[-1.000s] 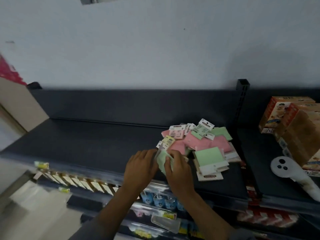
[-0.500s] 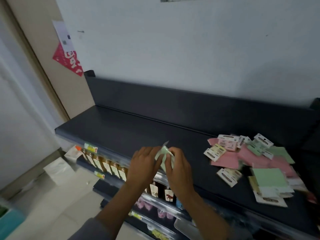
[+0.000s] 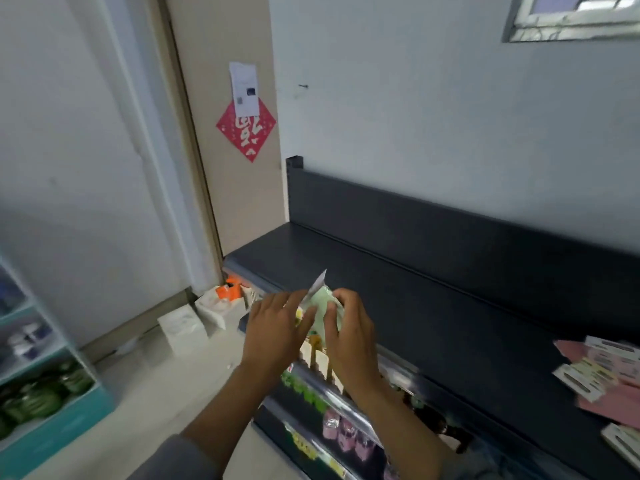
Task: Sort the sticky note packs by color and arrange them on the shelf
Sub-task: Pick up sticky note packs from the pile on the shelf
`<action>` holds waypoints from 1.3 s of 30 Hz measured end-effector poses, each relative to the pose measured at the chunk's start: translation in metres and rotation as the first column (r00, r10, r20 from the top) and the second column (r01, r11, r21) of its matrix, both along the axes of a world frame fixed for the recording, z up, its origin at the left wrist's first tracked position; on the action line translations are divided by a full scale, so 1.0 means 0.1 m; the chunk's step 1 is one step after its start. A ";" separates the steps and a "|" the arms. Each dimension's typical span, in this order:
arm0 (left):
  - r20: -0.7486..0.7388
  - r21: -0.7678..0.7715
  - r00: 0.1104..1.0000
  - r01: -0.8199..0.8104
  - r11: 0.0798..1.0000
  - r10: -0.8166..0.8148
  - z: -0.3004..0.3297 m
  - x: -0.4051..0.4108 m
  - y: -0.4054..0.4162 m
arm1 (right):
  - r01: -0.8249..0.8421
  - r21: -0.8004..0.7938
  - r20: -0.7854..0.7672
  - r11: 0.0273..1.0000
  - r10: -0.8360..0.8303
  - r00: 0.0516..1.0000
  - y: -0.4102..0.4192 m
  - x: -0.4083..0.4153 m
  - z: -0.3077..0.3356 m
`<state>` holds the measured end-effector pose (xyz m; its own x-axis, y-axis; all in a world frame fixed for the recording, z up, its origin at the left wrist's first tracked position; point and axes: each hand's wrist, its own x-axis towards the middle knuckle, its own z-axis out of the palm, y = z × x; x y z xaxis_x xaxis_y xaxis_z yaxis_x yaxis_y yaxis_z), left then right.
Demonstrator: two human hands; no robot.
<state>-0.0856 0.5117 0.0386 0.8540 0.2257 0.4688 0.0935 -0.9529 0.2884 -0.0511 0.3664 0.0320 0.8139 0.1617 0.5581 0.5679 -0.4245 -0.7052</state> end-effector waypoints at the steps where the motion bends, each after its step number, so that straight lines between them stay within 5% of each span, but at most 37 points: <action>1: 0.000 -0.004 0.999 -0.034 0.999 0.034 0.01 -0.05 0.16 | -0.028 0.000 -0.011 1.000 0.028 1.000 0.17 -0.02 0.01; 12: 0.000 -0.002 0.977 -0.215 0.977 0.215 0.08 -0.07 1.43 | -0.176 0.029 -0.011 0.984 0.176 0.984 1.58 0.16 -0.05; 24: -0.129 -0.065 0.978 -0.175 0.982 0.165 0.17 1.27 2.11 | -0.105 0.146 -0.053 0.984 0.114 0.992 2.44 1.48 -0.14; 29: -0.076 -0.471 0.996 0.008 0.882 -0.050 0.24 1.89 2.21 | -0.127 0.162 -0.048 0.979 0.136 0.990 2.54 2.06 -0.15; 33: 0.005 -0.488 0.990 0.127 0.863 -0.143 0.21 2.30 2.24 | -0.100 0.124 -0.030 0.987 0.104 0.994 2.53 2.41 -0.18; 39: 0.152 -0.683 0.953 0.292 0.670 -0.261 0.13 2.99 2.27 | -0.028 -0.089 0.020 0.996 0.030 0.999 2.49 2.95 -0.20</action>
